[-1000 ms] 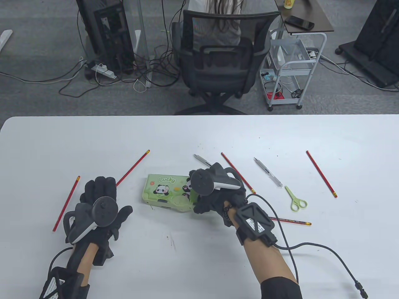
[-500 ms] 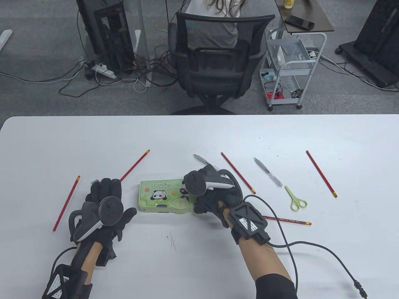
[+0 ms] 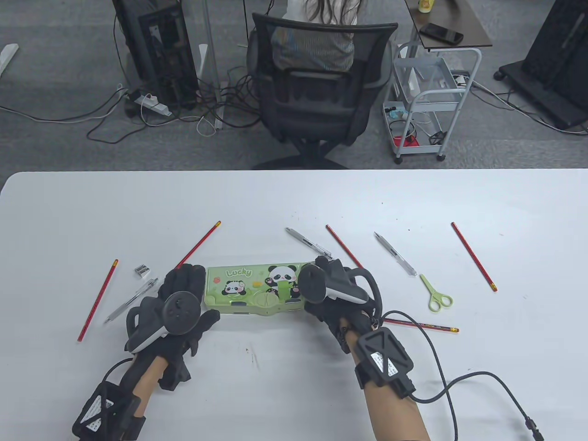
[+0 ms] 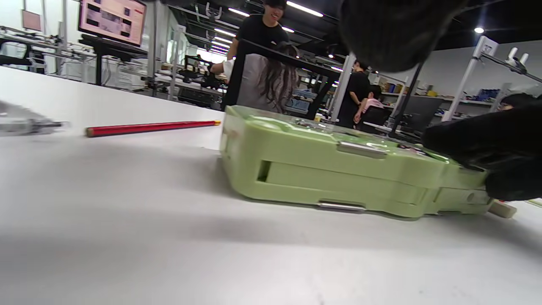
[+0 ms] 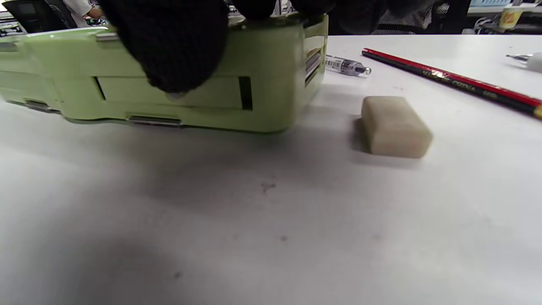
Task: Organize multifunction pencil case
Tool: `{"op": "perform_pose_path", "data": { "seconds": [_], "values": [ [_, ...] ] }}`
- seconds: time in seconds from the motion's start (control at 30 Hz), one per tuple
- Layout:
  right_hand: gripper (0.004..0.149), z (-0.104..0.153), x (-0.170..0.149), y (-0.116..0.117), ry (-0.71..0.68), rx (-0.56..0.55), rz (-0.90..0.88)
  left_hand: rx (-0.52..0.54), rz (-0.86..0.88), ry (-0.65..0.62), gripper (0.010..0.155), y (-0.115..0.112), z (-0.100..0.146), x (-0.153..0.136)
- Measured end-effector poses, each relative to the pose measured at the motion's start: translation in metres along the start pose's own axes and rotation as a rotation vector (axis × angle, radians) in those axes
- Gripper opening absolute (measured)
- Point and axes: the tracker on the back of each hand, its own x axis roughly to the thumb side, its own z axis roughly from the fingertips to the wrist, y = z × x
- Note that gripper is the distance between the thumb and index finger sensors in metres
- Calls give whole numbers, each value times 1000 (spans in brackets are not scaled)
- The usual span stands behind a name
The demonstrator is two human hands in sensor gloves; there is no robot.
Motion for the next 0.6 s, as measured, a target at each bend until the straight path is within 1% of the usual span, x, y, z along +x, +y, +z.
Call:
{"op": "perform_pose_path", "data": {
  "seconds": [0.1,0.17,0.23,0.3,0.37,0.4,0.5,0.6],
  "values": [
    [81,1,1,1,-7,-35,8,-23,-22,-10,86,-4,-16,13],
    [81,1,1,1,-10,-54,13,-71,-96,-8,85,-8,-29,23],
    [81,1,1,0,-14,-58,4,-141,-162,3,87,-18,-45,31],
    [81,0,0,-1,-18,-63,-13,-190,-202,22,88,-26,-53,35],
    [80,-1,-1,-3,-23,-62,-23,-117,-286,26,90,-28,-55,39],
    [80,-1,-1,-4,-23,-61,-25,-105,-319,9,91,-27,-57,40],
    [80,-3,-2,-7,-26,-53,-43,-93,-283,-1,91,-24,-58,38],
    [80,-4,-4,-9,-26,-57,-57,-86,-292,-31,93,-21,-59,37]
  ]
}}
